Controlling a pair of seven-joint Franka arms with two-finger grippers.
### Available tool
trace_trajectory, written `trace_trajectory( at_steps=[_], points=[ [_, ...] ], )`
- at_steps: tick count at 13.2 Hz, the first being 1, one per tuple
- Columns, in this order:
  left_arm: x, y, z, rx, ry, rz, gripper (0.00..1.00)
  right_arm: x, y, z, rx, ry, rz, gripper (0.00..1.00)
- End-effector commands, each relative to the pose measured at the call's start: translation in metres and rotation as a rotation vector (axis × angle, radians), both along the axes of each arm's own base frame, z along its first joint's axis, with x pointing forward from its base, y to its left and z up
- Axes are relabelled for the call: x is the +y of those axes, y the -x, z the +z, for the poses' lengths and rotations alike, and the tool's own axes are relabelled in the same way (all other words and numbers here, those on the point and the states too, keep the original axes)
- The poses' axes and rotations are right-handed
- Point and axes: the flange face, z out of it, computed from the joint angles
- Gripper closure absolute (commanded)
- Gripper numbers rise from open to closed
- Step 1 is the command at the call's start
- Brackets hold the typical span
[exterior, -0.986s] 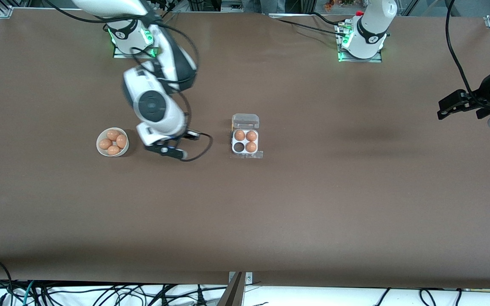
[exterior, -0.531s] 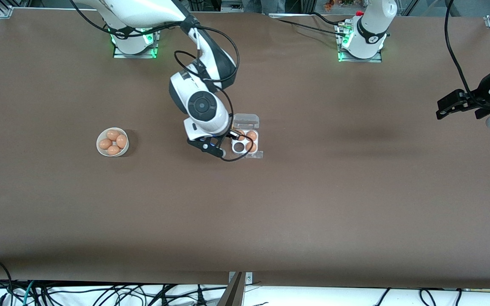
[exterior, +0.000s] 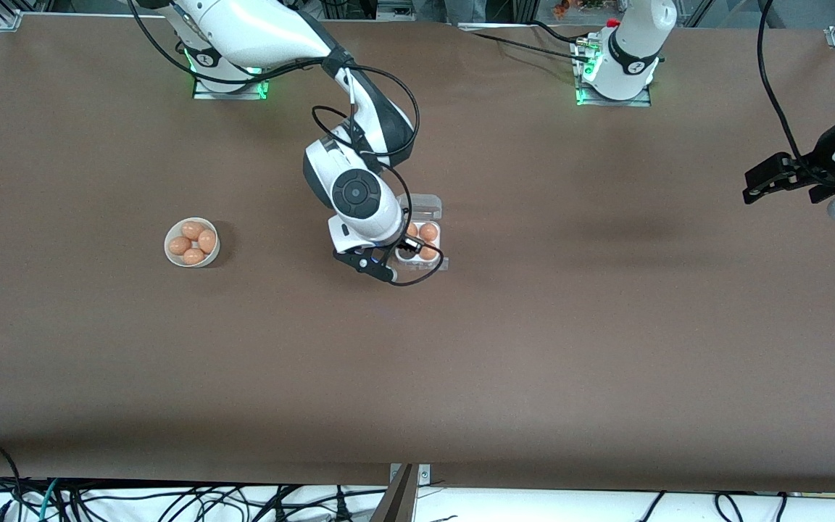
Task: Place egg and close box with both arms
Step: 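Lower the egg into the empty carton slot and open the right gripper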
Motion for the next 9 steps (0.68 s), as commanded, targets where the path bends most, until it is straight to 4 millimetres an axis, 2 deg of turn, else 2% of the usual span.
trace_trajectory(
  at_steps=[1, 2, 9],
  points=[
    [-0.001, -0.002, 0.004, 0.005, -0.009, -0.018, 0.0, 0.01, -0.005, -0.005, 0.001, -0.034, -0.015, 0.76],
    [-0.001, -0.002, 0.004, 0.006, -0.009, -0.018, 0.0, 0.013, -0.001, -0.014, 0.009, -0.025, -0.012, 0.76],
    [0.003, -0.002, 0.004, 0.006, -0.009, -0.012, 0.0, 0.017, -0.001, -0.034, -0.005, -0.027, -0.02, 0.76]
  ],
)
